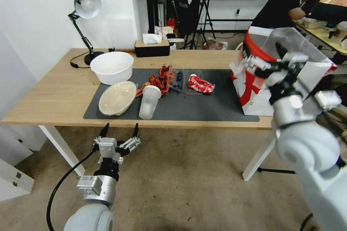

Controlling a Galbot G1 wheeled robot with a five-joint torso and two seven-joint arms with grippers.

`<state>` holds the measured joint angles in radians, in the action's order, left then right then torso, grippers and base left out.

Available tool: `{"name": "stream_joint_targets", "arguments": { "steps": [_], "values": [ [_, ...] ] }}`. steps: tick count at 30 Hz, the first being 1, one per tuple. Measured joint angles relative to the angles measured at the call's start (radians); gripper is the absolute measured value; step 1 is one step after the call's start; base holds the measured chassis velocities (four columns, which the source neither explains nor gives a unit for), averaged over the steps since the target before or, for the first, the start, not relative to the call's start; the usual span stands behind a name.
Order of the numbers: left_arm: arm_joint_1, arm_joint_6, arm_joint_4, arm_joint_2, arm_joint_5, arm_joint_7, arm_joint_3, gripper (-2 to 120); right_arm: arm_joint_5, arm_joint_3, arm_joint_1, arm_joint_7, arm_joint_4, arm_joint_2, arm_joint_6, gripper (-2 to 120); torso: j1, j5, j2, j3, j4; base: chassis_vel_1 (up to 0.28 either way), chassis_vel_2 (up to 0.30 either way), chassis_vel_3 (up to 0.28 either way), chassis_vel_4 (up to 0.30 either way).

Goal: Pick up the trash from the table and place it into the takeout bag.

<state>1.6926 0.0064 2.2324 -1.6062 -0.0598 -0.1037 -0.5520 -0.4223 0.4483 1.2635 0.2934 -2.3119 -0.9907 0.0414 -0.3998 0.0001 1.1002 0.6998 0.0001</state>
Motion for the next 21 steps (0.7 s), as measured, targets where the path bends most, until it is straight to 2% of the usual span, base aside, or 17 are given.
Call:
{"name": "stream_joint_targets", "arguments": {
  "steps": [2, 7, 10, 17, 21],
  "values": [
    [-0.001, -0.003, -0.003, 0.001, -0.002, 0.001, -0.002, 100, 0.09, -0.004, 0.097, -0.003, 0.0, -0.024, -0.049, 100, 0.0, -0.0002, 0.0, 0.0, -0.0003, 0.0, 0.0, 0.0, 0.0],
    [-0.002, -0.006, -0.006, 0.005, -0.005, 0.002, -0.003, 100, 0.177, -0.021, 0.203, 0.026, 0.019, -0.06, -0.109, 100, 0.0, -0.0003, 0.0, 0.0, -0.0001, 0.0, 0.0, 0.0, 0.0],
    [-0.003, -0.007, -0.007, 0.007, -0.008, 0.003, -0.005, 100, 0.249, -0.033, 0.287, 0.063, 0.074, -0.1, -0.173, 100, 0.0, -0.0002, 0.0, 0.0, -0.0001, 0.0, 0.0, 0.0, 0.0],
    [-0.004, -0.008, -0.01, 0.011, -0.01, 0.004, -0.006, 100, 0.281, -0.054, 0.373, 0.094, 0.165, -0.138, -0.246, 100, 0.0, -0.0001, 0.0, 0.0, -0.0001, 0.0, 0.0, 0.0, 0.0],
    [-0.005, -0.008, -0.012, 0.012, -0.01, 0.004, -0.005, 100, 0.281, -0.06, 0.389, 0.101, 0.184, -0.15, -0.257, 100, 0.0, -0.0001, 0.0, 0.0, -0.0001, 0.0, 0.0, 0.0, 0.0]
  ]
}}
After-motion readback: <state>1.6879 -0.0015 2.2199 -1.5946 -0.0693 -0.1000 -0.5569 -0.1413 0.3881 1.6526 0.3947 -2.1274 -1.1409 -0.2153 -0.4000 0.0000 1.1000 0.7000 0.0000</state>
